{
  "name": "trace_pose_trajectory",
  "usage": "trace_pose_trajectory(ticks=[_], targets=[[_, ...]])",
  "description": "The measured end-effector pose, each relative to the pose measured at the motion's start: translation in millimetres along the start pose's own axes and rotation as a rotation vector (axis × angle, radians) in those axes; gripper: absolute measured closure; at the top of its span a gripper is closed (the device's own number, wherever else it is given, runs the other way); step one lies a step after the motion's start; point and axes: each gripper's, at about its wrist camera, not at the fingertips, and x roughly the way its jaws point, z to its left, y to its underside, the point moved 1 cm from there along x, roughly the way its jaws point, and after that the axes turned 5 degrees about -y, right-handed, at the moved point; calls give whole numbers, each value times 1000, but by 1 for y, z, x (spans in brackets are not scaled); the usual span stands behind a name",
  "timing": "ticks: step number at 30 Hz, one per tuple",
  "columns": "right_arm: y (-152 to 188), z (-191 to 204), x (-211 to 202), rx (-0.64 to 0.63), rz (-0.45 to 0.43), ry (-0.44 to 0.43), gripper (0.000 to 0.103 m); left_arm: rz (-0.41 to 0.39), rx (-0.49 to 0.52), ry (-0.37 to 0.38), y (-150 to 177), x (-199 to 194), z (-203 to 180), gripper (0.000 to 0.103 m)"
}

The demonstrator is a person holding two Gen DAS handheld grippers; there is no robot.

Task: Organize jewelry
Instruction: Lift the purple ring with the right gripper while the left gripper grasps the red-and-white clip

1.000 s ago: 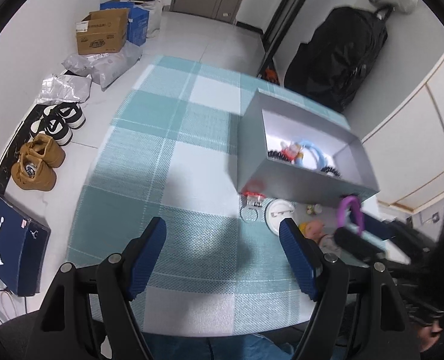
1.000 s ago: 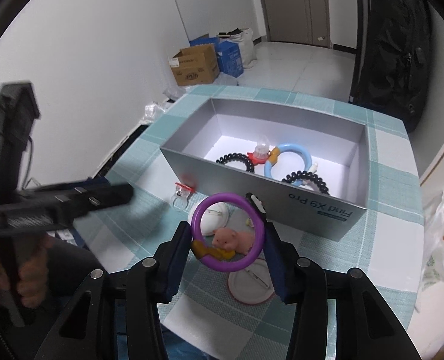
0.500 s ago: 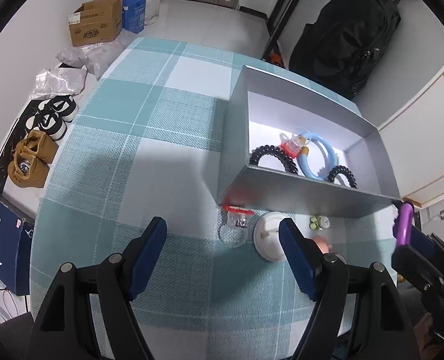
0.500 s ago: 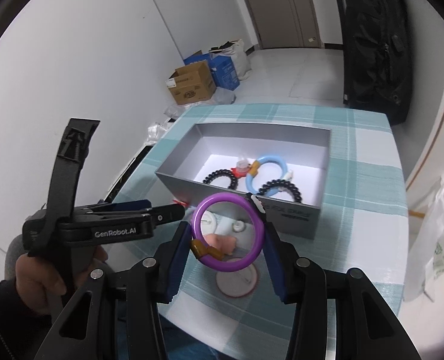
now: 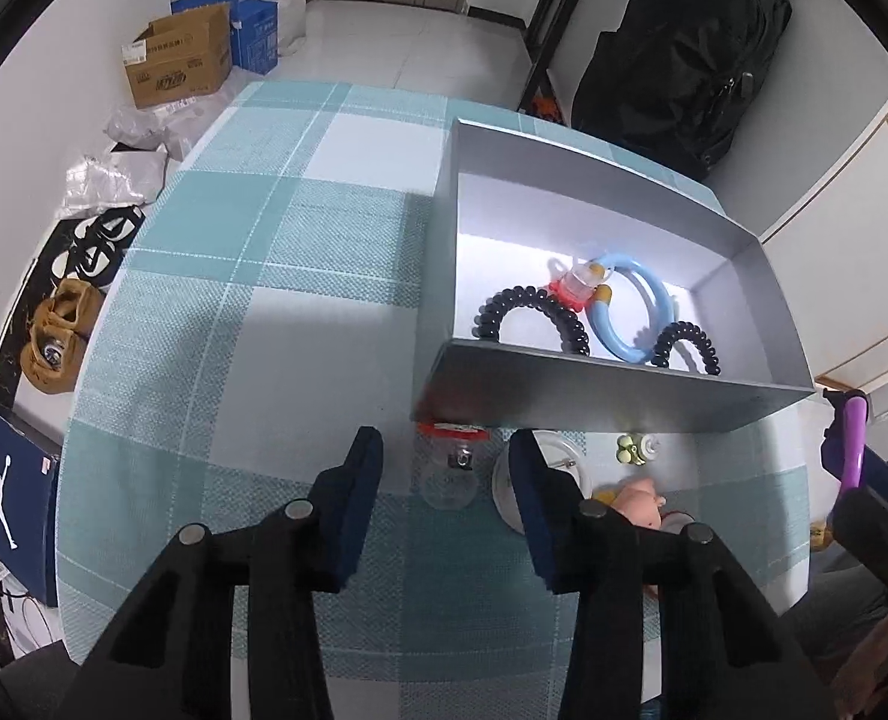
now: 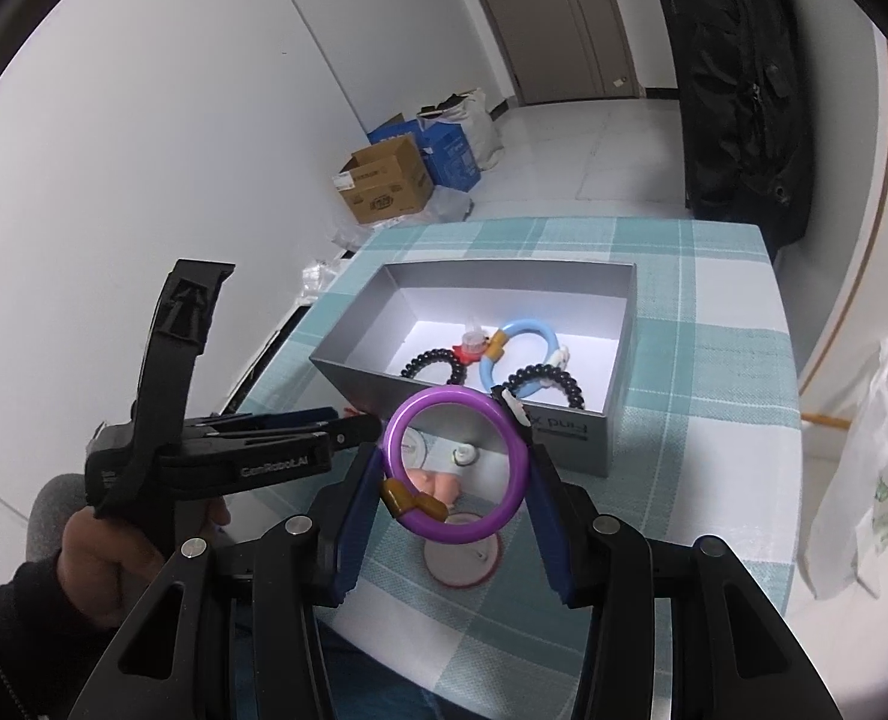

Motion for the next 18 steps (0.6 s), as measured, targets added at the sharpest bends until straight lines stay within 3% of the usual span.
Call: trace_pose_trajectory(ticks=[1,4,18], targets=[[0,1,-1,-3,-2,0,56,1,-7,11,0,0,1,68],[0,0,0,0,-4,-1,56,15,8,19,0,2,-2,88],[0,2,1,-13,-18,23,56,2,19,60,0,-8,-7,89]])
